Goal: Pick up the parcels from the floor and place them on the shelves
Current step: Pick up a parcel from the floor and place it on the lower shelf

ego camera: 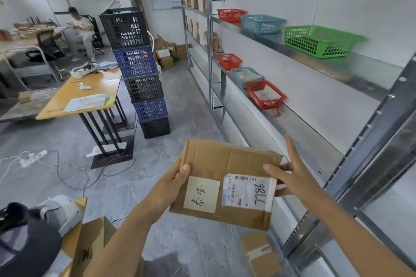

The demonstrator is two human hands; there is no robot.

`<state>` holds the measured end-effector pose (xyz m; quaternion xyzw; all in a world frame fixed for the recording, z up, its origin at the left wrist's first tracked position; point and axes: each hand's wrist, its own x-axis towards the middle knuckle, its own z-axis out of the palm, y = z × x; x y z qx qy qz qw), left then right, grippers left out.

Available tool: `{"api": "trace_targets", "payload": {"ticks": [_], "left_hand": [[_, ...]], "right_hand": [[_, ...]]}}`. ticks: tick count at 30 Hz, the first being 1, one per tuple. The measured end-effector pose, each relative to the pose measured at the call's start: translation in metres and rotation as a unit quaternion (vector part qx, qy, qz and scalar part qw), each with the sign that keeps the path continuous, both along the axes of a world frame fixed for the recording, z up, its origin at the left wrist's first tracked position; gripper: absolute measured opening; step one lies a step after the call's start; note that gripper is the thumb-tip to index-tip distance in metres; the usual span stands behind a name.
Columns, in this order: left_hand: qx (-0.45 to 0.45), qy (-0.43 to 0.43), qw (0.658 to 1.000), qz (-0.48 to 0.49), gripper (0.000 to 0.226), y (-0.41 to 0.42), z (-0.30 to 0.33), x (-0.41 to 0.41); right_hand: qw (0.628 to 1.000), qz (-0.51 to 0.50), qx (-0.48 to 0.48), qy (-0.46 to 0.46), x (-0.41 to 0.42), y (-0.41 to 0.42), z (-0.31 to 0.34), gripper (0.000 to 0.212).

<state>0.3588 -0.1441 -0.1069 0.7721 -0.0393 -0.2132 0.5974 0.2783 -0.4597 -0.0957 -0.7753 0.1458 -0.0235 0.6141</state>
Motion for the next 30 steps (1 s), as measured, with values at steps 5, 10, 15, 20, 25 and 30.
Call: {"api": "trace_targets", "payload": {"ticks": [5, 10, 15, 20, 25, 30], "left_hand": [[-0.052, -0.129, 0.982, 0.130, 0.041, -0.001, 0.018, 0.011], [-0.150, -0.062, 0.976, 0.144, 0.050, -0.034, 0.004, 0.003], [-0.104, -0.022, 0.992, 0.071, 0.053, -0.064, -0.011, -0.004], [-0.095, -0.012, 0.995, 0.039, 0.055, -0.088, -0.019, -0.001], [-0.122, 0.003, 0.992, 0.015, 0.053, -0.122, -0.022, -0.007], [-0.128, -0.009, 0.991, -0.028, 0.053, -0.149, -0.009, -0.012]], "right_hand": [[0.997, 0.049, 0.054, 0.009, 0.000, -0.004, 0.008, 0.063], [0.998, 0.047, 0.034, -0.006, 0.002, 0.009, -0.012, 0.060], [0.994, 0.098, -0.037, 0.044, 0.000, 0.008, -0.017, 0.067], [0.995, 0.081, -0.057, 0.028, -0.010, -0.014, -0.020, 0.057], [0.996, 0.030, 0.076, -0.027, -0.025, -0.037, -0.015, 0.049], [0.989, -0.061, 0.119, -0.061, -0.051, -0.048, -0.007, 0.046]]}}
